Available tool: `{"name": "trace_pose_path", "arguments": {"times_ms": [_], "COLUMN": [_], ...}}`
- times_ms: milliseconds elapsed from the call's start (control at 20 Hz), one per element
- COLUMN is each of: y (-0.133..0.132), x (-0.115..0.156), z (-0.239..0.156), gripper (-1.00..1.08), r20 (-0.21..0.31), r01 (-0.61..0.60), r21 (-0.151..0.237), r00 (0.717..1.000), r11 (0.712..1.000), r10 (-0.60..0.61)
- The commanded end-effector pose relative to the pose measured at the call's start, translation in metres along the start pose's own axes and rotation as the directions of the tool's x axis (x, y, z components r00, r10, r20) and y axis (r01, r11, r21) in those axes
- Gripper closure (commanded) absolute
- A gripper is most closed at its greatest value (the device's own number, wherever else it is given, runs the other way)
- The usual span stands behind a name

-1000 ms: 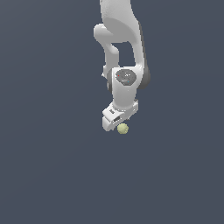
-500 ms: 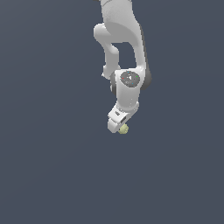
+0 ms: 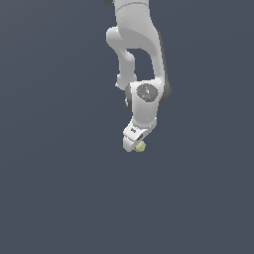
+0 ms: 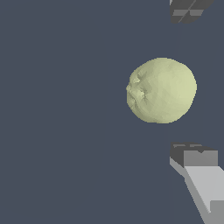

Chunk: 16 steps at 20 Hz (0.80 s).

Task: Pick up the object and move it to a goal position.

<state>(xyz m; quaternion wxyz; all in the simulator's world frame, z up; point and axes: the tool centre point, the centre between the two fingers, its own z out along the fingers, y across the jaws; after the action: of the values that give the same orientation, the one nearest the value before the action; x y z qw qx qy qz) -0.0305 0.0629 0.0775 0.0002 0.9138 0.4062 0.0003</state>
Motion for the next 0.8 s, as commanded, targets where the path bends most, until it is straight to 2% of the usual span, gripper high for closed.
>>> {"name": "trace_pose_path", "arguments": {"times_ms": [0, 500, 550, 750], "y": [-0.001, 0.0, 0.0, 0.0], "x": [0.0, 0.0, 0.0, 0.0], "z": [0.011, 0.04, 0.04, 0.04], "gripper": [-0.92, -0.92, 1.08, 1.08], "r20": [0.001, 0.0, 0.0, 0.0], "r01": [0.002, 0.004, 0.004, 0.004], "r21": [0.001, 0.001, 0.001, 0.001], "r00": [1.0, 1.0, 1.0, 1.0], "r11": [1.0, 1.0, 1.0, 1.0], "r10": [-0.002, -0.004, -0.004, -0.004]}}
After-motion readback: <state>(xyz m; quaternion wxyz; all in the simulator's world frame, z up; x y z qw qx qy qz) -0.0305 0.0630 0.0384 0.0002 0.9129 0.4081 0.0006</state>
